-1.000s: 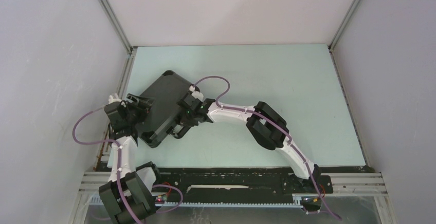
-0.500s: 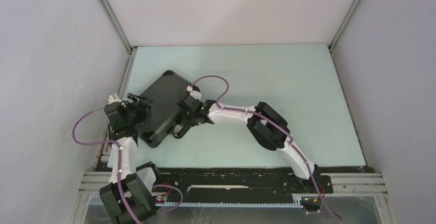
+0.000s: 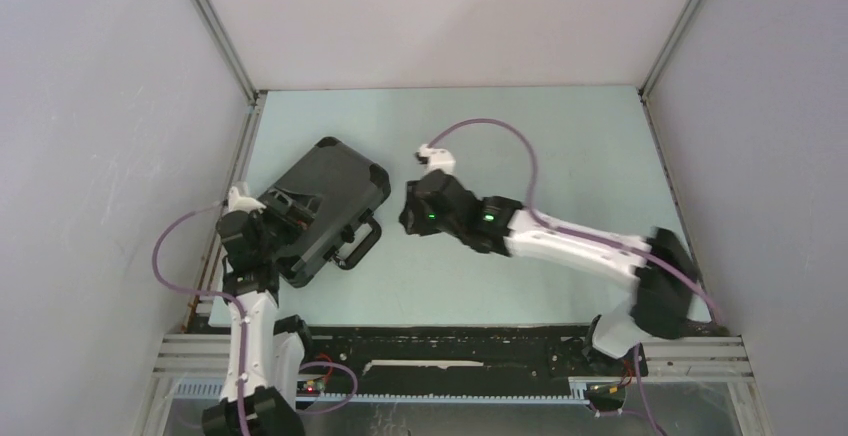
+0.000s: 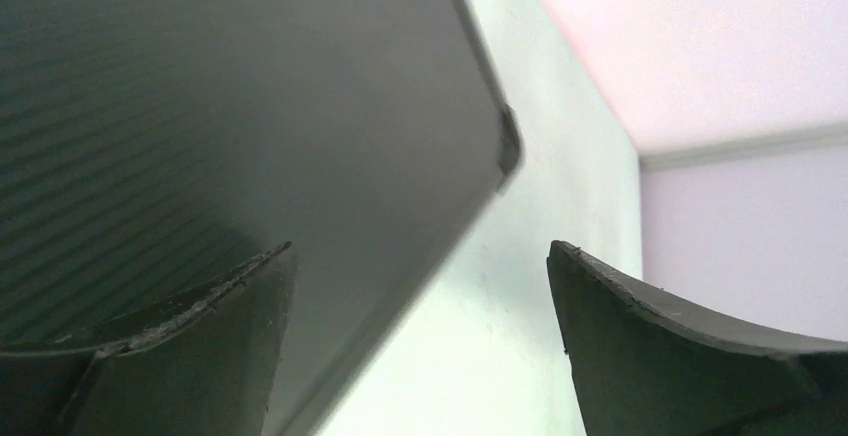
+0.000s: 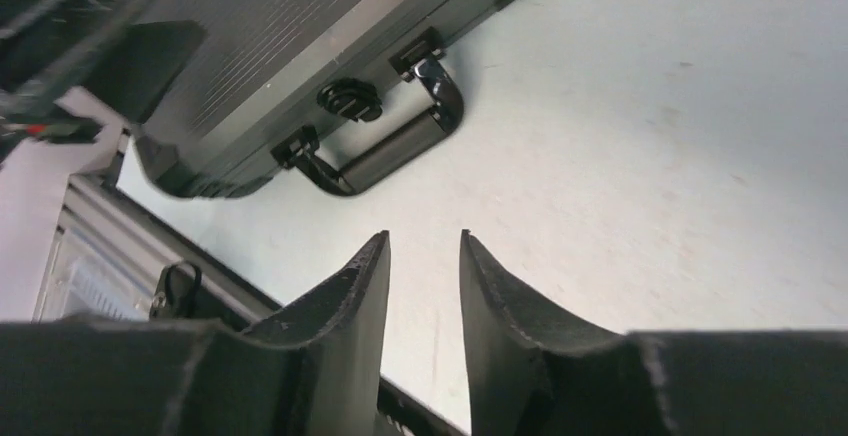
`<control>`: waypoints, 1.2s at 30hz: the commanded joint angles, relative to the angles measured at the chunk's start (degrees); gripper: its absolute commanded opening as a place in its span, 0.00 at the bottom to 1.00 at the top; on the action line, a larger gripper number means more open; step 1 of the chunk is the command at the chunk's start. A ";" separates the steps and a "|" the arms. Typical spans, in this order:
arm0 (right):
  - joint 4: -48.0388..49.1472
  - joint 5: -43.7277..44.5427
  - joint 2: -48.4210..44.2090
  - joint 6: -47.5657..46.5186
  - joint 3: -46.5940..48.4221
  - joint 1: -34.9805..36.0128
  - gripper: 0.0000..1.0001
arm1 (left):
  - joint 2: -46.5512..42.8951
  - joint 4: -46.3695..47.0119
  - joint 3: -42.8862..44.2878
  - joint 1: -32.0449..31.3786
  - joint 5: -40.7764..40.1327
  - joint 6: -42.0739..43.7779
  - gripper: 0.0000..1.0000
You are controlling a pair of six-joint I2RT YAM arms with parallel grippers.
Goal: Pack up texas hold em set
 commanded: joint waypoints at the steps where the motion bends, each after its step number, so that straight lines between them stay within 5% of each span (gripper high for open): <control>1: -5.14 5.95 -17.63 -3.68 -9.14 -0.36 0.44 | -5.14 2.82 -0.94 -8.15 4.03 2.87 1.00; 7: -19.28 11.42 -40.98 -4.04 -13.54 0.84 0.66 | -13.40 10.38 -1.20 -20.70 8.22 2.17 1.00; 15: -27.79 11.45 -64.98 -8.76 -9.91 1.08 0.83 | -22.41 6.56 19.87 -26.63 14.46 -0.19 1.00; 17: -28.99 11.00 -66.68 -10.78 -7.10 1.13 0.87 | -22.75 4.65 26.74 -26.64 12.23 0.99 1.00; 18: -29.58 10.79 -66.90 -11.74 -5.54 1.10 0.98 | -22.36 4.43 29.93 -26.63 12.08 1.57 1.00; 23: -31.63 10.09 -64.91 -15.13 2.34 1.09 1.00 | -22.13 -0.39 39.78 -26.65 5.88 5.80 1.00; 36: -24.33 7.38 -66.16 -17.38 4.18 1.09 1.00 | -22.49 -2.96 38.62 -26.68 4.50 6.36 1.00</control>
